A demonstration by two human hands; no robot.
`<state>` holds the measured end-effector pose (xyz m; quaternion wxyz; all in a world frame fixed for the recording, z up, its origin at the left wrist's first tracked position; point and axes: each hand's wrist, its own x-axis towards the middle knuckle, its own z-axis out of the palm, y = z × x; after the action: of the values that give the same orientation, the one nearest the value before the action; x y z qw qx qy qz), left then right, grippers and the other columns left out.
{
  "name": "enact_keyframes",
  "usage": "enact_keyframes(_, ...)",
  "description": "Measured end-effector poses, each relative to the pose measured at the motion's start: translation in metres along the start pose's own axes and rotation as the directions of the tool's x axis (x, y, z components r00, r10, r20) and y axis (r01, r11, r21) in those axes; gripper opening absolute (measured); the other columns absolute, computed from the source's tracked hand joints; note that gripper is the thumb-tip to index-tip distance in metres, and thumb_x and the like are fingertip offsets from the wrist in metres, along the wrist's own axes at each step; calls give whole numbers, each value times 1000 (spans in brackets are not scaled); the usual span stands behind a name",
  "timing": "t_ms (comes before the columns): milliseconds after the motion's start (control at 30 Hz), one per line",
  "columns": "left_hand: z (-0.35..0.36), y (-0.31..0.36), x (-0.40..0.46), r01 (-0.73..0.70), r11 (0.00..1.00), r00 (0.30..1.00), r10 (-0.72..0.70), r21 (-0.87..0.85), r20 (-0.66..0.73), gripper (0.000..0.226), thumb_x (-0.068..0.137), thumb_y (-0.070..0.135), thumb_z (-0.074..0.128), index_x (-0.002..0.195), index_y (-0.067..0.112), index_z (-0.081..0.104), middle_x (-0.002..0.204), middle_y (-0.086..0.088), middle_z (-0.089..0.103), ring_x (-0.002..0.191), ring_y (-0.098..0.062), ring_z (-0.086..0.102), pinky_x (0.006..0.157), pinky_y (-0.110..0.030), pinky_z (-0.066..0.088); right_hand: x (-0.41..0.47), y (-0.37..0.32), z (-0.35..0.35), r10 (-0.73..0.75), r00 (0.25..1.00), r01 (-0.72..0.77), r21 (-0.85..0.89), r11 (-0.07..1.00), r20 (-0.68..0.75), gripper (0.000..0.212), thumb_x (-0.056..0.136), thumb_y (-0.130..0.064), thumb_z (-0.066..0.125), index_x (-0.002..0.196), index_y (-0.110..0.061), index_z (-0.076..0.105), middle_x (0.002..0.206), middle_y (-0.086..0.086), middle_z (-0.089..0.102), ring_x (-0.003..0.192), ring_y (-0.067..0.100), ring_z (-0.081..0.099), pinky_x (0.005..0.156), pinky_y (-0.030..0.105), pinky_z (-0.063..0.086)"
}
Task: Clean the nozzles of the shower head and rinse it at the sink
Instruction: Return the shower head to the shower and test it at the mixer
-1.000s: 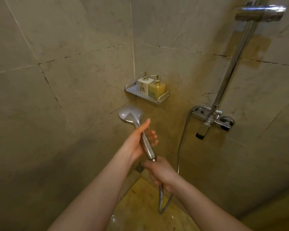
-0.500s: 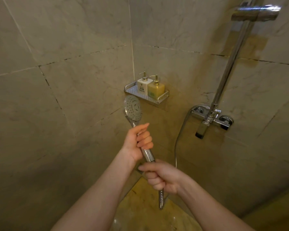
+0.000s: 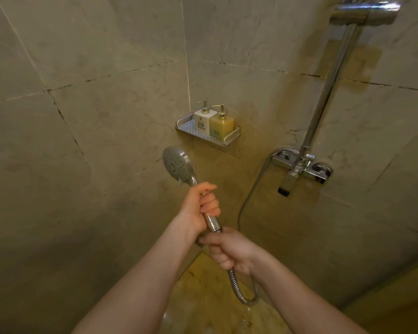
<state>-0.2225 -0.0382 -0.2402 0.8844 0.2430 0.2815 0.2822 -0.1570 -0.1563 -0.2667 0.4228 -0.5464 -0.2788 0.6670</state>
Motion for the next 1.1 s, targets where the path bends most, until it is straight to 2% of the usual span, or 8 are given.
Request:
enact_keyframes(100,-11,4,-5,82,993,942,-51,-80,331,46,79,7,66,45,20,39,33,8,24,26,-9,19,33,-20,22,-9,-4,1,36,982,-56,109,992,183,38,96,-10,55,65,-26,39,50,-7,19,35,1,15,31,11,13)
enact_keyframes(167,-6,7,-9,97,993,930,-67,-64,362,44,80,7,68,47,18,41,35,7,24,29,-10,19,33,-20,26,-9,-2,3,32,981,-62,153,986,190,39,96,-9,54,64,-26,40,50,-8,19,35,1,16,30,11,13)
enact_keyframes(333,21,-2,3,17,933,957,88,359,-275,31,90,4,60,64,15,48,46,3,44,41,-11,43,42,-22,42,3,1,-1,-37,978,34,-21,999,-205,27,90,-7,54,73,-22,39,52,-2,31,36,8,23,35,16,15)
enact_keyframes(467,30,-17,12,-96,921,858,269,378,-437,27,85,4,68,74,14,46,52,0,37,37,-10,37,39,-22,36,8,2,-3,-109,919,-26,-335,942,-379,20,86,-16,58,69,-20,48,50,-3,35,36,10,28,41,23,17)
enact_keyframes(600,28,-6,10,-47,971,962,107,234,-252,38,87,13,66,64,21,37,41,8,21,29,-8,18,36,-16,18,0,-1,-7,20,991,-29,-64,998,-132,8,88,-13,56,86,-16,49,51,-4,26,38,8,20,36,18,13)
enact_keyframes(767,22,5,6,84,996,990,-86,28,112,30,86,19,58,57,17,48,40,7,29,30,-9,30,38,-18,20,-10,-11,-16,110,980,-139,170,976,168,46,94,-15,51,51,-26,41,47,-9,19,35,3,15,32,16,8)
enact_keyframes(967,35,-17,29,8,921,938,128,388,-323,13,88,13,68,80,11,58,57,-3,56,41,-13,54,43,-21,45,-7,-10,-22,-63,931,18,-125,992,-360,17,86,-22,61,72,-17,51,49,-1,37,36,11,27,37,20,15)
enact_keyframes(1100,48,-30,30,-94,911,869,272,402,-414,25,79,11,77,80,12,52,56,-3,45,39,-15,42,40,-20,37,-9,-8,-19,-155,878,2,-321,947,-454,14,70,-32,63,70,-18,61,51,-2,44,43,11,35,44,24,21)
